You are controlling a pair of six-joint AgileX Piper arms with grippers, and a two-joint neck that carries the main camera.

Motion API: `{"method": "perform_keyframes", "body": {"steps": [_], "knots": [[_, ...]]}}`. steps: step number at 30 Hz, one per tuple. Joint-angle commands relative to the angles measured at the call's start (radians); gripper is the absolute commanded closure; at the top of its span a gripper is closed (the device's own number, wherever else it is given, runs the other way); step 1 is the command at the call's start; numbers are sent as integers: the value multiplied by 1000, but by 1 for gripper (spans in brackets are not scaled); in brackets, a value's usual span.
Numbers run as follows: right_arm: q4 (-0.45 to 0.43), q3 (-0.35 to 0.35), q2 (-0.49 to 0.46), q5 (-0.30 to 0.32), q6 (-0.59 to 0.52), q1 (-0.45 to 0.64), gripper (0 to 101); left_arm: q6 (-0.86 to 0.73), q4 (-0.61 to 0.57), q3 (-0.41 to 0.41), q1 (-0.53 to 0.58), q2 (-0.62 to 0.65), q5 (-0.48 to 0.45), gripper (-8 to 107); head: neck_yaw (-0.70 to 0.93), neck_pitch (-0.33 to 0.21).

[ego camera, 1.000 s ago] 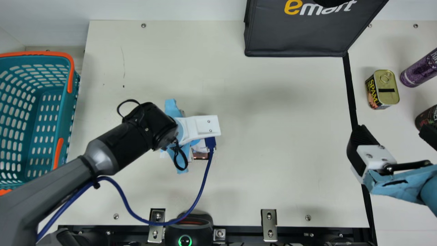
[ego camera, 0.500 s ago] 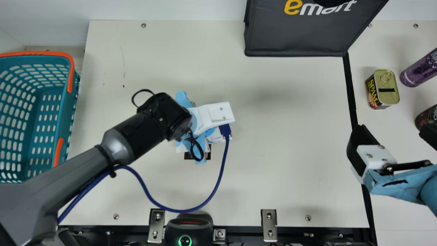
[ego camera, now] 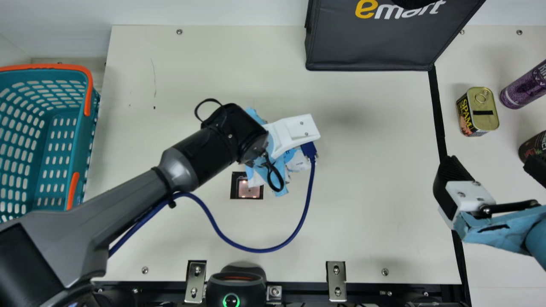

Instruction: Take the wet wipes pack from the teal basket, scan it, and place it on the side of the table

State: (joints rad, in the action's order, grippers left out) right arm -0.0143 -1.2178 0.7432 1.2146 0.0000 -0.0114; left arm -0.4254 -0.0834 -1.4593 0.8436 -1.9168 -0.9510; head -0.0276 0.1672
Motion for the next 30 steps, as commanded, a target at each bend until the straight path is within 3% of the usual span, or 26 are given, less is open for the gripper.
{"method": "perform_keyframes", "body": {"steps": [1,15,30], "knots": [[0,0,0,0,0,0,6,-7,-5,-21,5,-10,-2,107,0,-29],[0,0,0,0,0,0,6,-99,-61,-95,34,-67,-19,105,0,-29],[0,0,0,1,0,0,6,-227,-60,-69,51,-72,20,55,0,-29]]}}
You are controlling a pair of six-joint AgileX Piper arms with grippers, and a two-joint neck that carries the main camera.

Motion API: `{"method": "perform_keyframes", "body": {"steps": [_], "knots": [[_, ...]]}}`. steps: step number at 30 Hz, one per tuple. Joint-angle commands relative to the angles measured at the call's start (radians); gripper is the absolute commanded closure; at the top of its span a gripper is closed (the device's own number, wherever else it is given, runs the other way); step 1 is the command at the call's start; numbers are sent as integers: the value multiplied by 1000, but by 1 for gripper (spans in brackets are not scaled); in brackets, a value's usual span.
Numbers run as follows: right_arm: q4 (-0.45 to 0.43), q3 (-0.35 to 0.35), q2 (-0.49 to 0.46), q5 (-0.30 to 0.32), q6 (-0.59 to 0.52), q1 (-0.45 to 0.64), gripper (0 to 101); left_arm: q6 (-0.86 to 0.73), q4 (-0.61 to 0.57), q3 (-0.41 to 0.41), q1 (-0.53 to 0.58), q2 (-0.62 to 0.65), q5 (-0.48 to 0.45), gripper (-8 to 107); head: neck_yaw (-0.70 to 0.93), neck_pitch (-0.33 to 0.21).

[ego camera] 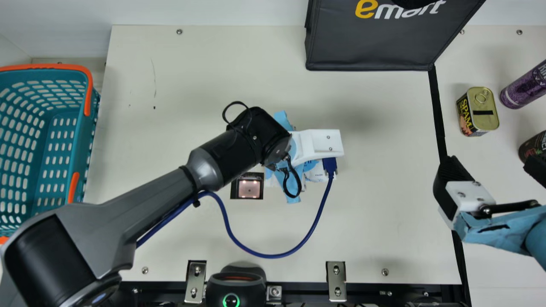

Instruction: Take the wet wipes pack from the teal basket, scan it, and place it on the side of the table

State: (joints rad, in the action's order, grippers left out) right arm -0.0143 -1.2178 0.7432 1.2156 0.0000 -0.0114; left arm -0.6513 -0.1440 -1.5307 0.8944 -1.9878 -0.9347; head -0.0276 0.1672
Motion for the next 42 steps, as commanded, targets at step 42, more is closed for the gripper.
{"method": "perform_keyframes", "body": {"steps": [42], "knots": [[0,0,0,-1,0,0,6,203,-154,352,-408,451,82,9,0,-29]]}}
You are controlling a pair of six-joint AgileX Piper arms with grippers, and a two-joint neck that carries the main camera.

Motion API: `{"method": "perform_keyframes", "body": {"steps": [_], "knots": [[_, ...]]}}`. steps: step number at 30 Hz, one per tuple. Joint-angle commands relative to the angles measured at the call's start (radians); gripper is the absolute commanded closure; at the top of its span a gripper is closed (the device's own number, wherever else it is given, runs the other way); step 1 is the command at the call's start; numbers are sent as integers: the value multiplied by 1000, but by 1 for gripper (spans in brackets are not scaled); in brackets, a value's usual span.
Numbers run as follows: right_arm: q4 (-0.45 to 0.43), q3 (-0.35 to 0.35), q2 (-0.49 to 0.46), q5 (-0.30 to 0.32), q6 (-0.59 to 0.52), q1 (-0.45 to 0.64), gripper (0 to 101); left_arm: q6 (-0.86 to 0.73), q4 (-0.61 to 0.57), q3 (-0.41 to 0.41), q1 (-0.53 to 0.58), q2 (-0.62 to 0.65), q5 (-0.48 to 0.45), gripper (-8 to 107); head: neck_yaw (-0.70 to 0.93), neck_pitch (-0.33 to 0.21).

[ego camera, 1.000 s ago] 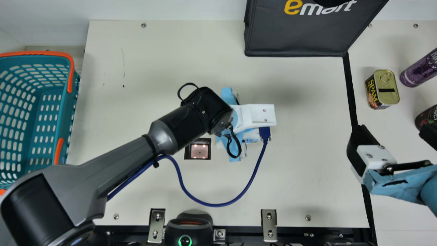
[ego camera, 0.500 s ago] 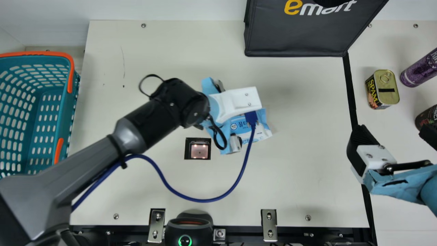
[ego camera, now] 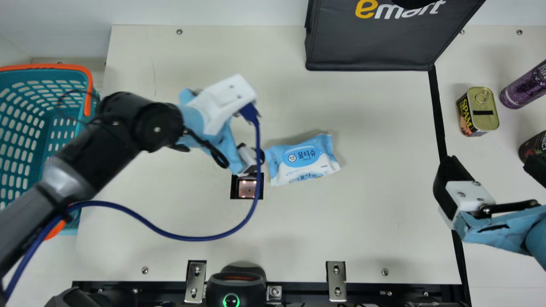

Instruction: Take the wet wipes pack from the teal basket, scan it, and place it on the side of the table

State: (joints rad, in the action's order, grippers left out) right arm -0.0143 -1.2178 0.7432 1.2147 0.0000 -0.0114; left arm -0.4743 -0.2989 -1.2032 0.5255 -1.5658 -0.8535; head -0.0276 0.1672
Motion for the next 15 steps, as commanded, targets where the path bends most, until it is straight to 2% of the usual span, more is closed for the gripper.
{"method": "perform_keyframes", "body": {"steps": [1,8,15], "knots": [[0,0,0,0,0,0,6,46,2,39,-59,47,0,9,0,-29],[0,0,0,0,0,0,6,188,42,120,-186,190,-23,9,0,-29],[0,0,0,1,0,0,6,275,81,132,-308,330,-93,9,0,-29]]}}
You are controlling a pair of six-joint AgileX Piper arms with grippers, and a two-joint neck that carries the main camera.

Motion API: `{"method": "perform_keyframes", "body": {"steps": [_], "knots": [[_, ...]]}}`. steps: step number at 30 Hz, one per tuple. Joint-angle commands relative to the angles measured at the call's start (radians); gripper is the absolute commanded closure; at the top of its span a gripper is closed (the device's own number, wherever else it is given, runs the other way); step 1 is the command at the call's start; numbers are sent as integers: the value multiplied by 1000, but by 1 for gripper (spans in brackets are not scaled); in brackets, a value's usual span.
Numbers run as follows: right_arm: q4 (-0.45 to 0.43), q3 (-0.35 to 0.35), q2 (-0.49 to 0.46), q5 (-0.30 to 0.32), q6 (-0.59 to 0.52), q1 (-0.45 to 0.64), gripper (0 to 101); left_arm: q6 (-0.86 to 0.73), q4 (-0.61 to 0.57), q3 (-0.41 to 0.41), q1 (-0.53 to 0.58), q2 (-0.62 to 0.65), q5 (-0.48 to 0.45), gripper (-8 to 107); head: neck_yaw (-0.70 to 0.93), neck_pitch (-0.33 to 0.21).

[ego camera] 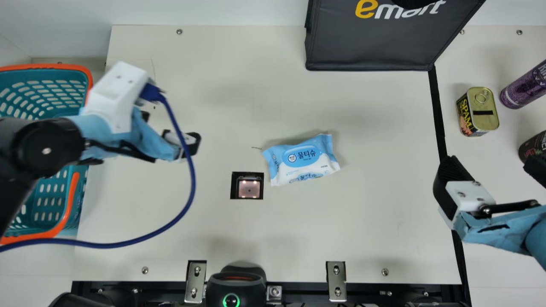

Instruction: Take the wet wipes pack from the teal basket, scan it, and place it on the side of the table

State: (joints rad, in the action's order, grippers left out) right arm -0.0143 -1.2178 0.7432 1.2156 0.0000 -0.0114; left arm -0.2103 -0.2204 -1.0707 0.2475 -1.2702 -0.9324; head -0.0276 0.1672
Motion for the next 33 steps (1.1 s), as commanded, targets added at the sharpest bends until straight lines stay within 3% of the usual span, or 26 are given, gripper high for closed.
{"method": "perform_keyframes", "body": {"steps": [1,17,33], "knots": [[0,0,0,0,0,0,6,16,7,-3,-47,53,-25,9,0,-29],[0,0,0,0,0,0,6,2,8,-78,-309,265,-202,9,0,-29],[0,0,0,-1,0,0,6,1,9,-78,-309,265,-205,9,0,-29]]}}
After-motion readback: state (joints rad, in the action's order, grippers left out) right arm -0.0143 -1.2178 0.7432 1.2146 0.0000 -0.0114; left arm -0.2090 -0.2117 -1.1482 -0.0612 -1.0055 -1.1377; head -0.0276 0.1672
